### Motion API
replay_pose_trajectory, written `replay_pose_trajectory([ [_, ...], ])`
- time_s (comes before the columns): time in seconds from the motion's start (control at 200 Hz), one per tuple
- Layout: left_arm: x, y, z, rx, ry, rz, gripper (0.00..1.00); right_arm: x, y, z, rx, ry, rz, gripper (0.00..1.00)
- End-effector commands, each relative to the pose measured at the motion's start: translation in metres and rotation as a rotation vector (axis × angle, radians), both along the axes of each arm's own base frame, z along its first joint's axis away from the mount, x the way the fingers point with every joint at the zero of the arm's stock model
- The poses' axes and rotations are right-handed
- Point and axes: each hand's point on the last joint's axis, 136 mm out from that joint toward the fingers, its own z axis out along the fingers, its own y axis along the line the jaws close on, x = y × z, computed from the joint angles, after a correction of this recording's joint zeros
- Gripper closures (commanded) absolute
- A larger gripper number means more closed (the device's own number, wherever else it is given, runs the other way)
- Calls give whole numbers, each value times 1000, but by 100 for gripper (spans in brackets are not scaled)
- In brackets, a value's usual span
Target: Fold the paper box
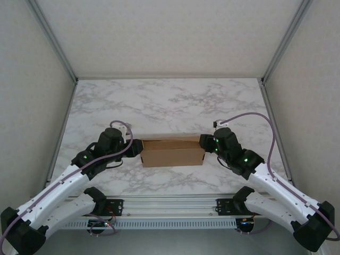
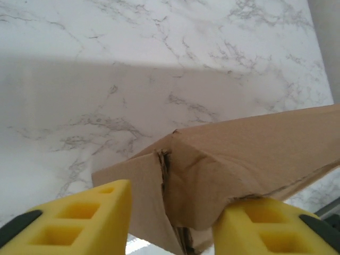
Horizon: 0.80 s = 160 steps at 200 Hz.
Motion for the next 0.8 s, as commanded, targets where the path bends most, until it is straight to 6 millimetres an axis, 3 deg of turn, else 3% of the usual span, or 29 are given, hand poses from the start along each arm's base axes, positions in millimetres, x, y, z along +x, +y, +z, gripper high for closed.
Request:
replay_pose_trajectory([
  [0.0, -7, -6, 32, -54, -51, -64, 56, -17, -19, -38, -107, 114, -20, 61],
  [0.17, -10, -11, 69, -86, -133, -115, 62, -18, -20, -38, -107, 117, -24, 60],
  [0.265, -4, -9, 78, -95, -150, -76, 62, -18, -20, -38, -110, 117, -27, 59],
  [0.426, 19, 3, 59, -30, -103, 48, 52, -18, -21, -37, -111, 115, -28, 57],
  [0.591, 25, -1, 36, -26, -47, 64, 57, -17, -20, -34, -112, 111, -26, 54],
  [0.796, 21, 12, 50, 14, -132, 77, 54, -8, -17, -4, -151, 41, 7, 40],
])
